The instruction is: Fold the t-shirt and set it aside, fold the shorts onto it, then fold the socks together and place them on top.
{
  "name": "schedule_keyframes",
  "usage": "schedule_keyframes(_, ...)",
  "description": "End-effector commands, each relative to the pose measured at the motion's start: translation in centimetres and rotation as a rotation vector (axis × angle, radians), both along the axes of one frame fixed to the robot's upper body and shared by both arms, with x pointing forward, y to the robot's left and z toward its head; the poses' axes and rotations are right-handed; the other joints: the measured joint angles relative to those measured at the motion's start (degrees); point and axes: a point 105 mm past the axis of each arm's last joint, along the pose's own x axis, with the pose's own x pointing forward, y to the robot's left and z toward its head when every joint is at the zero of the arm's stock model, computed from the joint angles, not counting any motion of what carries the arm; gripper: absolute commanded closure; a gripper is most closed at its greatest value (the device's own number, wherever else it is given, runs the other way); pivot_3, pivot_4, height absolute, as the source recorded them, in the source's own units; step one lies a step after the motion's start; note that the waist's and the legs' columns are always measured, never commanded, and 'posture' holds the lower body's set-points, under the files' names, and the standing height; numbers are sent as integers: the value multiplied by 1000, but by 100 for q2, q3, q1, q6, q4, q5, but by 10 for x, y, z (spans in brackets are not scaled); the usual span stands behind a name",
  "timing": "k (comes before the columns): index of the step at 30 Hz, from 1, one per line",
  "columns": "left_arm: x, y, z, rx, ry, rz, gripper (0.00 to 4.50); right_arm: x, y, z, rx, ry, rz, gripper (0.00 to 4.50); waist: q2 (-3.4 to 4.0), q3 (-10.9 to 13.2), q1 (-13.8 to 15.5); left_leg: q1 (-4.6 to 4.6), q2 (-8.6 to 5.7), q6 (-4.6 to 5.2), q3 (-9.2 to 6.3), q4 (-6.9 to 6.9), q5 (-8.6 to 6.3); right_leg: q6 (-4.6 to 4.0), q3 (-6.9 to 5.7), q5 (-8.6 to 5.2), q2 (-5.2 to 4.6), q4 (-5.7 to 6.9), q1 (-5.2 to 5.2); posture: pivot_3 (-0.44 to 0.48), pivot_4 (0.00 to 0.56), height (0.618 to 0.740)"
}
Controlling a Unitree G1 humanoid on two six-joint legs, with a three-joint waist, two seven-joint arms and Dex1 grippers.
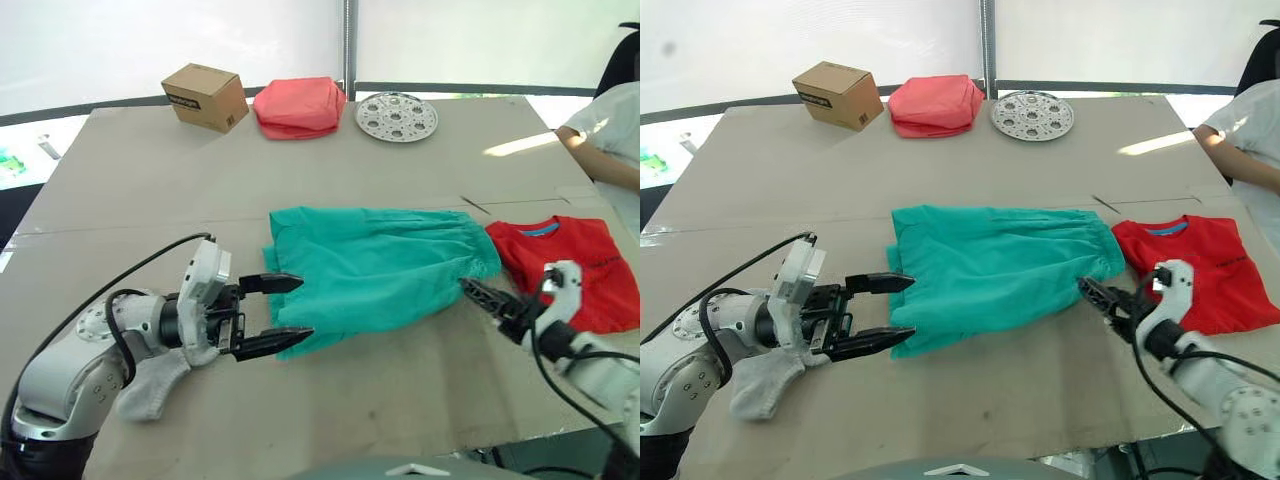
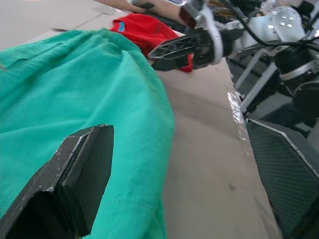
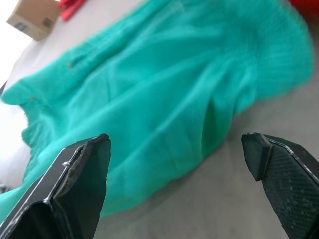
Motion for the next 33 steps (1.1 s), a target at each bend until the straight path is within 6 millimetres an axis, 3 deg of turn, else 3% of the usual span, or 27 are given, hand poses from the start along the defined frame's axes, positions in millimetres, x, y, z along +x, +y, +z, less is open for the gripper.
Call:
schedule_keyframes(1, -11, -8, 7, 26, -63, -90, 0, 11, -7, 2, 25, -5, -133, 54, 5, 1, 4, 0, 0, 0, 0, 0, 0, 0, 0, 0, 1, 0, -1, 0, 150, 740)
schedule_keyframes(6, -12, -9, 5, 22, -60, -92, 0, 22, -5, 1, 92, 7, -202, 54, 0, -2, -2, -1, 3, 0, -7, -2, 0, 0, -6, 0, 8, 0, 0, 0, 150, 740)
schedule_keyframes(11, -12, -13, 3, 0, -51, -77, 0, 58, 16, -7, 178, 51, -212, 54, -9, -7, -129, 3, 5, 2, -4, 0, 1, 1, 0, 1, 12, 2, 0, 0, 150, 740)
schedule_keyframes(18, -8, -12, 3, -5, -59, -43, 0, 90, 37, -19, 125, 69, -162, 54, -33, -23, -220, 11, 8, 2, -4, 1, 1, -1, 2, 2, 19, 9, 3, 0, 150, 740)
schedule_keyframes(20, -8, -11, 2, -9, -57, -23, 0, 97, 43, -27, 7, 56, -124, 574, -40, -27, -270, 14, 9, 2, -4, 1, 1, -1, 2, 2, 19, 10, 5, 0, 150, 740)
schedule_keyframes(22, -8, -10, 1, -9, -57, -11, 0, 100, 46, -31, -76, 34, -96, 1502, -42, -28, -307, 23, 9, 2, 1, 2, 1, 1, 7, 1, 16, 11, 11, 0, 150, 740)
schedule_keyframes(23, -8, -9, 1, -10, -57, 0, 0, 102, 49, -31, -140, 6, -69, 1740, -44, -29, -319, 26, 9, 2, 3, 2, 1, 1, 9, 1, 15, 11, 13, 0, 150, 740)
schedule_keyframes(28, -9, -8, -1, -16, -54, 34, 0, 110, 51, -26, -288, -118, -49, 4267, -46, -31, -319, 31, 13, 1, 3, -2, 1, 1, 8, 1, 16, 14, 11, 0, 150, 740)
schedule_keyframes(33, -3, -6, 1, -50, -53, 92, 0, 125, 27, 5, -400, -277, -133, 4432, -41, -27, -303, 24, 12, 0, 4, -5, 1, -4, 8, 3, 13, 14, 4, 0, 150, 740)
